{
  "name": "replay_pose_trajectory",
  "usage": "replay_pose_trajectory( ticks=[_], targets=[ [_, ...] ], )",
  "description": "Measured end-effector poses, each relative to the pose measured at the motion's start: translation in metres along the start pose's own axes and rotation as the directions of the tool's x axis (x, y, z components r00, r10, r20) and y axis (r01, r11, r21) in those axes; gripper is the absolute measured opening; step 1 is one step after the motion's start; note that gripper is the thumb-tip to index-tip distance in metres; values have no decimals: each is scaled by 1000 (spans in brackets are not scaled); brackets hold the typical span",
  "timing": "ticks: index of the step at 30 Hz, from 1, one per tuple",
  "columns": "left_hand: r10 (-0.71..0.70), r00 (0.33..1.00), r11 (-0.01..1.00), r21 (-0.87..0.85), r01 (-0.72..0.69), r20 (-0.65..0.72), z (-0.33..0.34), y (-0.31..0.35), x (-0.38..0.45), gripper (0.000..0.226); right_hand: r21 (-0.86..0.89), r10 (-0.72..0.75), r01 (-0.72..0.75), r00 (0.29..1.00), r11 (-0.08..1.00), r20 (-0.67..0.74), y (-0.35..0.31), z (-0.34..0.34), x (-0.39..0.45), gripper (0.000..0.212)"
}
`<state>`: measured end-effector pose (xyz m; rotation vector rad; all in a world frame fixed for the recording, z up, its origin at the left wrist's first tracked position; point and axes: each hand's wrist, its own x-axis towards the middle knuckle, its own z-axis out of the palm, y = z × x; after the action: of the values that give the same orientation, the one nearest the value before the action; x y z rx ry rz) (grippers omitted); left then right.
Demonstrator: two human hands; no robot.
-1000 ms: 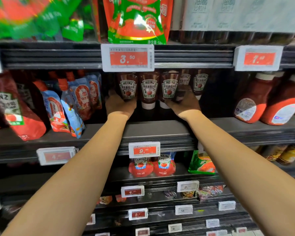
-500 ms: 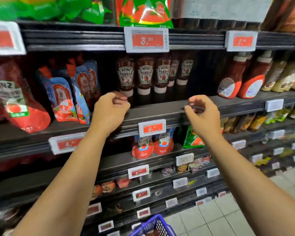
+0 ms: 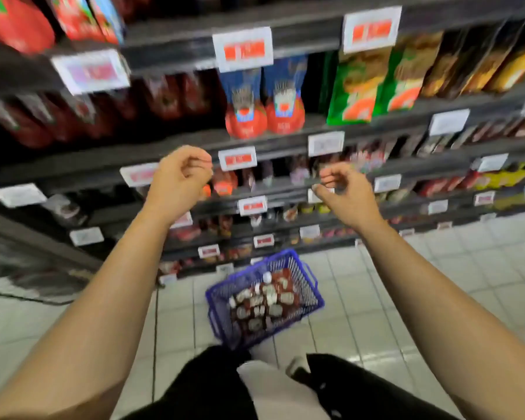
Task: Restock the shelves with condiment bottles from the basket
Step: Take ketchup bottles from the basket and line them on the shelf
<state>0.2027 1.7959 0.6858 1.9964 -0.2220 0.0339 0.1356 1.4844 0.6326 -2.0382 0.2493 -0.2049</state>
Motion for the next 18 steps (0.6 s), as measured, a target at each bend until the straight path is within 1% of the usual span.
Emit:
replay_pose_trajectory(
  ticks=[1, 3, 5, 7, 11, 13, 15, 18],
  targets=[
    [-82, 993, 996, 43, 79, 81, 13, -19, -17, 22, -27, 97, -95, 993, 995, 69, 26, 9, -14, 21],
    [-244, 943, 967, 132, 218, 225, 37, -51, -47, 19, -91, 301, -288, 932, 953, 203, 72, 26, -45, 19],
    [-413, 848, 909, 214, 359, 333, 55, -80, -73, 23, -196, 444, -403, 857, 894, 261, 106, 43, -75, 16],
    [-539, 737, 842, 296, 452, 408, 71, -112, -93, 23, -239, 549, -499, 798, 833, 249, 133, 57, -102, 17],
    [-714, 542, 699, 488, 523, 443, 97, -188, -120, 11, -286, 676, -615, 699, 735, 233, 170, 85, -150, 14],
    [-773, 455, 633, 592, 499, 443, 110, -231, -131, 17, -298, 738, -676, 632, 674, 237, 187, 106, -173, 16],
    [-826, 361, 564, 657, 500, 434, 124, -272, -142, 20, -294, 811, -756, 534, 585, 241, 208, 134, -194, 22],
    [-886, 260, 464, 717, 520, 385, 143, -339, -154, 19, -289, 856, -809, 450, 511, 256, 245, 182, -212, 32]
  ],
)
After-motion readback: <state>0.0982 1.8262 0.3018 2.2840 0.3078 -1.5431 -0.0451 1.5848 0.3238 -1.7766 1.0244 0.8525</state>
